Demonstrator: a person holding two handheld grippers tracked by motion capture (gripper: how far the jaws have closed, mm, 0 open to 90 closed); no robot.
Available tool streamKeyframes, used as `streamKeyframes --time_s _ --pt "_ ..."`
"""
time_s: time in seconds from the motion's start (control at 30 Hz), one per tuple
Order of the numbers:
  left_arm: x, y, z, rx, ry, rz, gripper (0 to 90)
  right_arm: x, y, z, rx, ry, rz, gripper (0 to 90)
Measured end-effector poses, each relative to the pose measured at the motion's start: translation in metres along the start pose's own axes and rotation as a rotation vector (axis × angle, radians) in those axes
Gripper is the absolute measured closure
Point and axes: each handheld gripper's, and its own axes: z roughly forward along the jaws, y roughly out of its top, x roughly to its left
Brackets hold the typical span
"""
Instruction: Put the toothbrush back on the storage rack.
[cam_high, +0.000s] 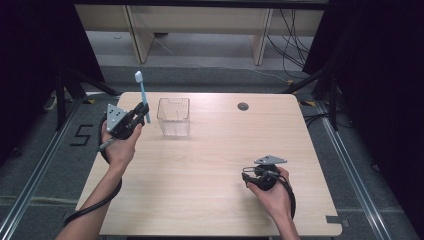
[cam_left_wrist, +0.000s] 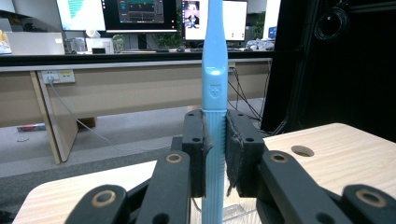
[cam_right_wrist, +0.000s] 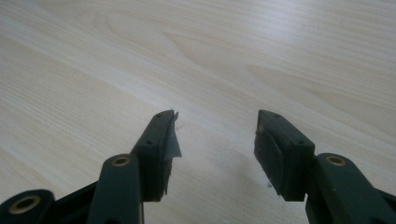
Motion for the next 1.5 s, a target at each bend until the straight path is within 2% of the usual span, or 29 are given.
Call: streamKeyframes --time_s 0.37,0.4,0.53,0.57,0.87,0.9,1.07,1.1,1.13,1.17,1.2,1.5 --pt "0.002 -0.001 0.006 -0.006 -0.004 -0.004 78.4 0.0 0.0 0.001 0.001 0.005 0.0 48.6" --pt "0.002 -0.001 0.007 -0.006 -0.004 -0.005 78.4 -0.001 0.0 0.002 -0.005 0.007 -0.018 48.6" --pt "0.003 -0.002 0.009 -0.007 -0.005 -0.007 78.4 0.0 0.0 0.002 -0.009 0.003 -0.014 48.6" --pt "0.003 -0.002 0.009 -0.007 -0.005 -0.007 78.4 0.001 0.0 0.002 -0.004 0.004 0.005 48.6" --pt "0.003 -0.003 0.015 -0.006 -0.018 -0.009 78.4 0.001 0.0 0.002 0.002 0.005 0.003 48.6" --pt "0.003 -0.003 0.016 -0.007 -0.019 -0.01 78.4 0.0 0.0 0.003 -0.001 0.002 -0.019 48.6" --pt "0.002 -0.003 0.019 -0.009 -0.024 -0.013 78.4 0.0 0.0 0.004 -0.002 0.01 -0.025 48.6" --pt "0.002 -0.003 0.02 -0.009 -0.026 -0.011 78.4 0.001 0.0 0.003 0.006 0.011 0.002 48.6" --pt "0.002 -0.003 0.021 -0.008 -0.026 -0.012 78.4 0.001 0.0 0.004 0.006 0.015 0.004 48.7" --pt "0.002 -0.003 0.022 -0.008 -0.028 -0.011 78.4 0.001 0.0 0.004 0.004 0.016 -0.002 48.7" --pt "0.002 -0.003 0.023 -0.007 -0.029 -0.012 78.4 -0.001 0.0 0.005 -0.009 0.013 -0.036 48.7" --pt "0.003 -0.003 0.027 -0.006 -0.034 -0.014 78.4 0.0 0.0 0.003 -0.003 0.004 -0.017 48.7"
